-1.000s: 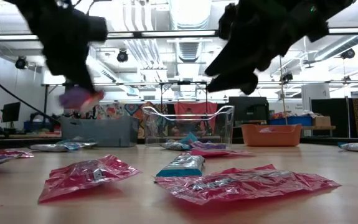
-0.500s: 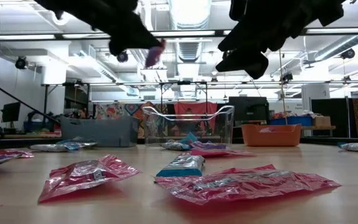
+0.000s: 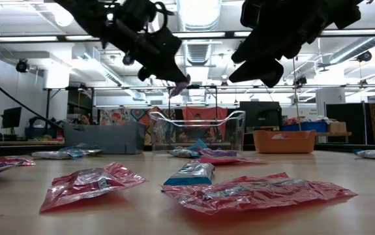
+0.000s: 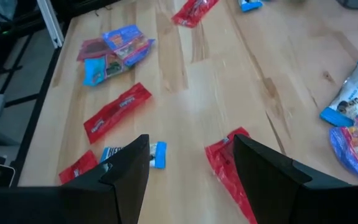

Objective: Sort candy
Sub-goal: Put the blue candy into the transparent bin

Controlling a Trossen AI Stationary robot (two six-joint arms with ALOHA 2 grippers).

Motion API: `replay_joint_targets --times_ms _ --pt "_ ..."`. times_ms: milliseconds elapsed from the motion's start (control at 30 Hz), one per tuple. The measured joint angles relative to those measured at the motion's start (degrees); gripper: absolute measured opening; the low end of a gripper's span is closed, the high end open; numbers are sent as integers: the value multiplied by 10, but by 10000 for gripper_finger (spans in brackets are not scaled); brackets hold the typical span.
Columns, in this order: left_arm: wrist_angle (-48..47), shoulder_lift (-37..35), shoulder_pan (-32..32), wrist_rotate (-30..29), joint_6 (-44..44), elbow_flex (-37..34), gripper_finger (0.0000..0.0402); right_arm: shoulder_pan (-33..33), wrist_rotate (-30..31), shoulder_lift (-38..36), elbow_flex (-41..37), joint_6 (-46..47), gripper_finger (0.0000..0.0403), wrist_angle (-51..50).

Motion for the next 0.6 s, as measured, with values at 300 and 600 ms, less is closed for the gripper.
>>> replay_joint_targets --times_ms 300,600 --pt "-72 68 29 0 14 73 0 3 0 0 0 3 219 -5" --pt "-78 74 30 0 20 75 4 5 0 0 0 24 219 -18"
